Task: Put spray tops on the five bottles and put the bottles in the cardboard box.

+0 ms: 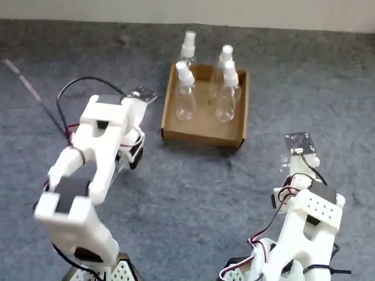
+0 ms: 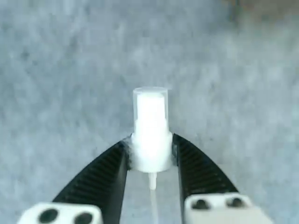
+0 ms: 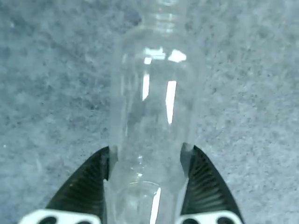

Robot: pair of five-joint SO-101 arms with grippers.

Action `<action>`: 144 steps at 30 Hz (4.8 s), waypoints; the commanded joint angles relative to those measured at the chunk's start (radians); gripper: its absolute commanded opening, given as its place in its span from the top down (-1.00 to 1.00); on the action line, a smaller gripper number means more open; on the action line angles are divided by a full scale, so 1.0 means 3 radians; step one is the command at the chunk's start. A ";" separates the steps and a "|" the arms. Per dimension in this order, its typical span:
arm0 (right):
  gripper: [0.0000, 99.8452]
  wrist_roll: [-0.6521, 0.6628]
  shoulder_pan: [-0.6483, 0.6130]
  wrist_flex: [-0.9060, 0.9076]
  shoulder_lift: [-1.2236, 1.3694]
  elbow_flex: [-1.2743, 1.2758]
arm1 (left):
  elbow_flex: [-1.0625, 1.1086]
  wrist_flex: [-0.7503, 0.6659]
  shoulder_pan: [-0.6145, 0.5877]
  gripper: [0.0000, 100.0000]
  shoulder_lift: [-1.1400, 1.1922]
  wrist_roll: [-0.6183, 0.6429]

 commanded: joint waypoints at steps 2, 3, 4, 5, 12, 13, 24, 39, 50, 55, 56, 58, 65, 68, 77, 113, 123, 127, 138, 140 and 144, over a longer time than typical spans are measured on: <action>0.99 -0.0138 0.0033 -0.0136 0.0130 -0.0202 | 0.0514 -0.0189 0.0069 0.93 -0.0898 -0.0031; 0.99 -0.0169 0.0043 -0.0182 0.0248 -0.0269 | 0.0591 -0.0235 0.0074 0.88 -0.0969 -0.0031; 0.99 -0.0189 0.0059 -0.0233 0.0396 -0.0355 | 0.0637 -0.0256 0.0079 0.84 -0.1000 -0.0031; 0.99 -0.0189 0.0095 -0.0263 0.0550 -0.0458 | 0.0673 -0.0271 0.0095 0.79 -0.1005 -0.0031; 0.93 -0.0077 0.0243 -0.0309 0.1465 -0.1194 | 0.0667 -0.0292 0.0074 0.70 -0.0954 -0.0036; 0.89 0.0036 0.0248 -0.0304 0.1501 -0.1210 | 0.0657 -0.0292 0.0090 0.70 -0.0954 -0.0036; 0.64 0.0174 0.0222 -0.0166 0.1506 -0.1169 | 0.0954 -0.0982 0.0095 0.70 -0.0913 -0.0031; 0.46 0.0169 0.0217 0.0350 0.1516 -0.1644 | 0.0846 -0.1212 0.0202 1.00 -0.0325 -0.0026; 0.46 -0.0051 0.0033 0.0448 0.1557 -0.2585 | 0.0621 -0.0522 0.0228 0.99 -0.1537 0.0471; 0.46 -0.0051 -0.0008 0.0555 0.1972 -0.2662 | 0.0969 -0.0624 0.0222 0.99 -0.1864 0.0685; 0.46 -0.0051 -0.0003 0.0550 0.2084 -0.2708 | 0.1056 -0.0685 0.0222 0.99 -0.1921 0.0696; 0.46 -0.0051 0.0013 0.0570 0.2340 -0.2902 | 0.1235 -0.0839 0.0207 0.99 -0.2023 0.0685; 0.46 -0.0046 0.0105 0.0831 0.2943 -0.3393 | 0.1450 -0.1028 0.0207 0.99 -0.2120 0.0680; 0.46 -0.0046 0.0043 0.0841 0.3128 -0.3409 | 0.1450 -0.1028 0.0217 0.99 -0.2135 0.0680; 0.78 -0.0051 0.0064 0.0862 0.3445 -0.3414 | 0.1465 -0.1028 0.0207 0.99 -0.2125 0.0680; 0.99 -0.1499 -0.4140 -0.1348 -0.0325 -0.0463 | 0.0253 -0.1105 -0.0488 0.99 -0.4350 0.2348; 0.99 -0.1524 -0.4324 -0.1793 -0.0330 -0.0069 | 0.1061 -0.1765 -0.0463 0.99 -0.4759 0.2839; 0.99 -0.1524 -0.4335 -0.2033 -0.0330 0.0105 | 0.1399 -0.1959 -0.0463 0.99 -0.4892 0.2833; 0.99 -0.1524 -0.4340 -0.2064 -0.0330 0.0151 | 0.1839 -0.2209 -0.0330 0.99 -0.4928 0.2833; 0.99 -0.1524 -0.4340 -0.2064 -0.0330 0.0151 | 0.1900 -0.2209 -0.0253 0.99 -0.4928 0.2833; 0.99 -0.1524 -0.4340 -0.2064 -0.0330 0.0151 | 0.2038 -0.2209 -0.0171 0.99 -0.4928 0.2828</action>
